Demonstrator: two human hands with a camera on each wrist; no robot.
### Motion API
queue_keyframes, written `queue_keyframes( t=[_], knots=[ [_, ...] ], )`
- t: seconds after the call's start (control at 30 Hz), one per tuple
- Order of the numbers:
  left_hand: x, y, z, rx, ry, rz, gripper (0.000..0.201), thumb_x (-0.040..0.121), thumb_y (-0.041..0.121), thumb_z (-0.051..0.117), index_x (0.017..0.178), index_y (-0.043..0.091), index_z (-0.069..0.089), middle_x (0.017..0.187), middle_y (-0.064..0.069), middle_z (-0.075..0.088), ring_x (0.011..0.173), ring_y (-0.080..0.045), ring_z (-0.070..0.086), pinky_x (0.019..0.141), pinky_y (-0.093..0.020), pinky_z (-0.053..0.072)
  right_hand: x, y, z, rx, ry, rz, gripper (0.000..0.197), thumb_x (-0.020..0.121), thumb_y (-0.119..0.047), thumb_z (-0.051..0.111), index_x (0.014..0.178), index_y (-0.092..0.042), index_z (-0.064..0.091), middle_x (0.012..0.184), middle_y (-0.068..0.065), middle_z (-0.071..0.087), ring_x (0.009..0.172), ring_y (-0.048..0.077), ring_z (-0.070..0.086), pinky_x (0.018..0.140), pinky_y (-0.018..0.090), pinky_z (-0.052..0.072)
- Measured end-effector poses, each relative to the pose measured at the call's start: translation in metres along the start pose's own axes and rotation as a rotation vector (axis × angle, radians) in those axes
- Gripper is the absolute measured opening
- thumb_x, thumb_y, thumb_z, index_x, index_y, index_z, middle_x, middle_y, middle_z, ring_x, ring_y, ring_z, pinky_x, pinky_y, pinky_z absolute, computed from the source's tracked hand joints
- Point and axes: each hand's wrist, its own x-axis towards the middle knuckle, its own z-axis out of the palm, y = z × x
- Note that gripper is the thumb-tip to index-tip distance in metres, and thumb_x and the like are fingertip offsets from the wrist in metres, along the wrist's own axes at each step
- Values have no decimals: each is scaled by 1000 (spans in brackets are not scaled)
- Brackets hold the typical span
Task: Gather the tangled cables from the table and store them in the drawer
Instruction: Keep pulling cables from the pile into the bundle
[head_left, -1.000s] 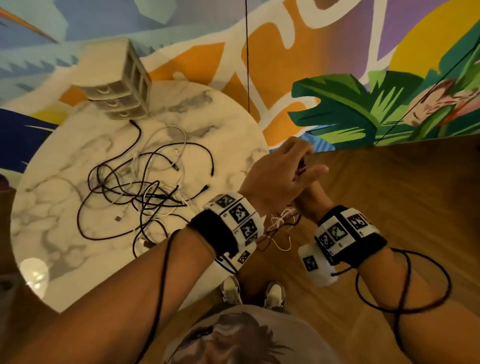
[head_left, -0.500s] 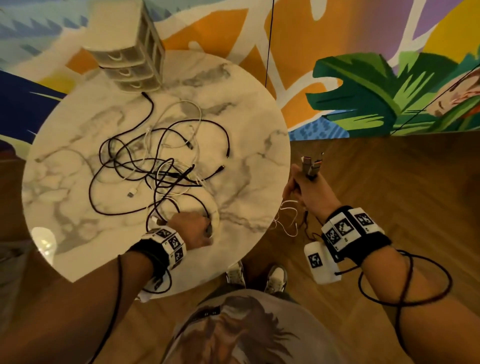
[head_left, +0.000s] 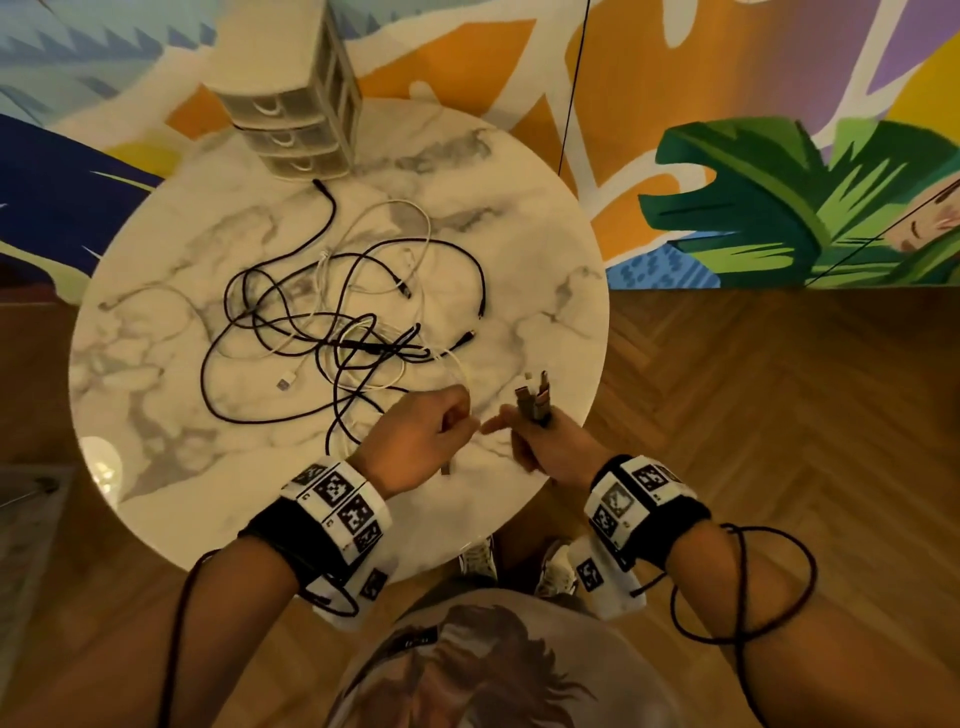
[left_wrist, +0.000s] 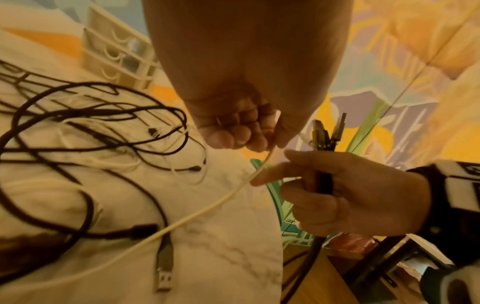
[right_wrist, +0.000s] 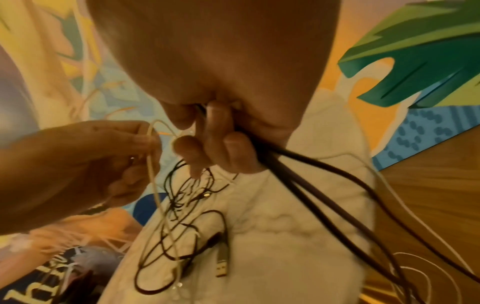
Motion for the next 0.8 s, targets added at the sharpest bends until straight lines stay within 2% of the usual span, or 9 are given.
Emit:
queue_keyframes(
  t=[0.1,0.2,0.33,0.37,0.43,0.5,0.57,0.67,0.8],
  knots=[
    [3,12,-13,-165,52,-27,21,91,28,58,73,17,53,64,-1,62,55,-8,54,53,-23,40,-4,-17,9,76,-128,-36,38,101,-33,38,85,-11,65,51,4,46,40,10,32,43,20,26],
    [11,20,-20,-306,184,-74,12,91,23,57,81,17,59,68,3,65,61,-6,62,62,-22,49,-1,-31,10,88,-134,-97,34,102,-23,37,99,1,61,54,4,47,40,8,32,42,18,27],
    [-5,19,-12,-59,400,-19,20,93,33,53,77,21,53,60,6,54,53,-7,50,51,-18,38,8,-40,12,101,-37,-180,33,102,-22,37,79,-12,58,61,6,55,42,9,33,42,18,27],
    [-14,16,-4,61,343,24,26,94,38,49,74,21,50,57,5,52,51,-9,48,50,-23,38,10,-42,11,175,-13,-188,33,102,-21,36,79,-13,57,64,7,57,41,9,31,40,19,25],
    [-29,3,19,316,54,20,32,94,46,40,77,21,52,67,2,56,62,-16,55,57,-30,42,12,-46,7,288,22,-195,32,103,-20,34,81,-12,56,67,9,61,39,7,28,38,19,20],
    [-28,-16,40,466,-146,-173,37,95,50,37,98,18,56,93,-4,62,84,-24,60,68,-35,48,14,-49,5,311,33,-191,32,103,-21,34,82,-12,56,70,10,64,37,5,25,38,18,18],
    [-13,-31,47,464,-156,-360,41,93,52,39,108,17,53,105,-6,62,91,-27,60,72,-36,49,14,-50,7,293,18,-189,32,103,-21,34,84,-11,57,74,14,65,36,5,25,38,18,18],
    [12,-38,48,495,-148,-473,39,93,46,41,113,15,52,111,-8,62,98,-29,60,74,-35,47,12,-51,11,270,-7,-176,30,103,-20,34,86,-9,57,80,16,67,36,5,25,37,19,18],
    [22,-27,50,625,-304,-408,31,91,31,43,112,12,55,109,-7,64,96,-29,62,74,-36,51,14,-51,13,266,24,-149,29,103,-20,34,89,-9,57,83,18,67,36,6,25,36,17,19]
  ],
)
